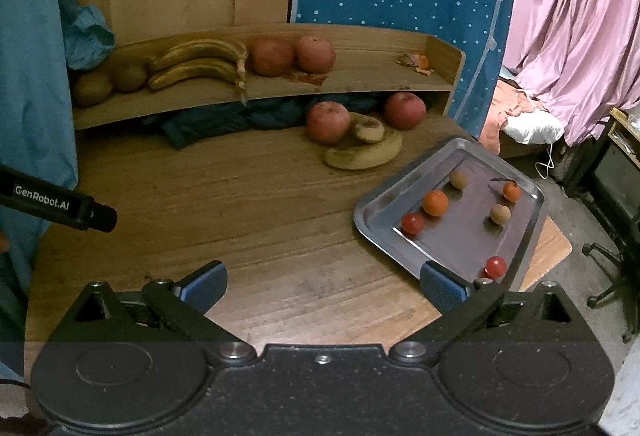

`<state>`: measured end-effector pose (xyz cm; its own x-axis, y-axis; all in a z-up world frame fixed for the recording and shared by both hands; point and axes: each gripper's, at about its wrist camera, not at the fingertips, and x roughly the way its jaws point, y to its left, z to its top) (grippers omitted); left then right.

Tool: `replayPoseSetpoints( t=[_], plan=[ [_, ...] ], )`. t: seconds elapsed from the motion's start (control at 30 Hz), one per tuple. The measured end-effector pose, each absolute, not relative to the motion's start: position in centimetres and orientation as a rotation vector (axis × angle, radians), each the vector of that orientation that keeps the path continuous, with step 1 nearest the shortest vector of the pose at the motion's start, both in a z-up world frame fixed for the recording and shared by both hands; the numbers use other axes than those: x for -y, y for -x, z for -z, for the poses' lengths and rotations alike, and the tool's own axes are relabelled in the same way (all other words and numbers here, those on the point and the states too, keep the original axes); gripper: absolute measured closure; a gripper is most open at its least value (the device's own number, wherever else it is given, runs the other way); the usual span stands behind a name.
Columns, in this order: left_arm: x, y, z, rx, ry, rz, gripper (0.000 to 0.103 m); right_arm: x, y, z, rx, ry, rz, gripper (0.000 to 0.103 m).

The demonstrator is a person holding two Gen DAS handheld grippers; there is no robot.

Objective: Organize fruits
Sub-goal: 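Withdraw both open tools from the tray toward the shelf, then grasp a red apple with the left tool while the right tool reaches toward a banana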

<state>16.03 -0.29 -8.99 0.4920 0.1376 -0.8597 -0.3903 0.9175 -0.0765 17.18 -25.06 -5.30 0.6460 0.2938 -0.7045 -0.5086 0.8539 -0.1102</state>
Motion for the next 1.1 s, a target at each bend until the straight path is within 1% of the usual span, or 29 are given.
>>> replayPoseSetpoints(
  t=[0.27, 0.43, 0.9, 1.1],
  plan=[
    [0.5, -17.3, 9.0, -0.993, 0.28, -0.334, 0.0, 24.4, -19.5, 5.5, -0.736, 0.359, -0.491, 0.001],
    [0.7, -19.5, 9.3, -1.0, 0.298, -0.358, 0.0, 24.5, -22.3, 6.1, -0.737, 0.378, -0.529, 0.001],
    [3.1, -30.6, 11.0, -1.038, 0.341, -0.423, 0.0, 26.2, -35.4, 8.7, -0.798, 0.433, -0.624, 0.001],
    [4.3, -35.0, 11.5, -1.054, 0.341, -0.45, 0.0, 26.5, -39.7, 9.7, -0.827, 0.444, -0.678, 0.001]
  ],
)
